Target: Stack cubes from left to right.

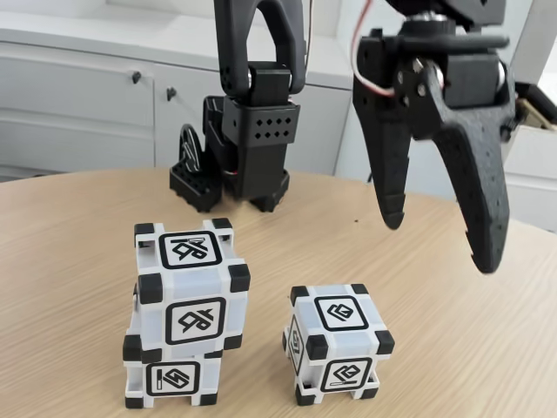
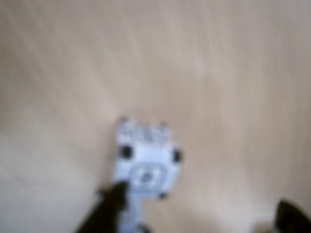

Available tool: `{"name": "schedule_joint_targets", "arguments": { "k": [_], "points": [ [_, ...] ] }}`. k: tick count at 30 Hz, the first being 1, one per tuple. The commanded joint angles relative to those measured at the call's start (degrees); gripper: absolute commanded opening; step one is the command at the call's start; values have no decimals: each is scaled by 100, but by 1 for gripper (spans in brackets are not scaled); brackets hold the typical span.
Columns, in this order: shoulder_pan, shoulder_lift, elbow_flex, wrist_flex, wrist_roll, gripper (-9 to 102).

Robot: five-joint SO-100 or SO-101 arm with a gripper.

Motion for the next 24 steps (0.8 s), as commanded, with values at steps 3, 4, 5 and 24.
{"name": "schedule_joint_targets", "arguments": {
  "k": [3, 4, 5, 24],
  "points": [
    [571, -35, -185, -70, -281, 32],
    [738, -35, -185, -70, -396, 32],
    [870, -35, -185, -70, -519, 32],
    [1222, -580, -149, -70, -1055, 33]
  ]
}}
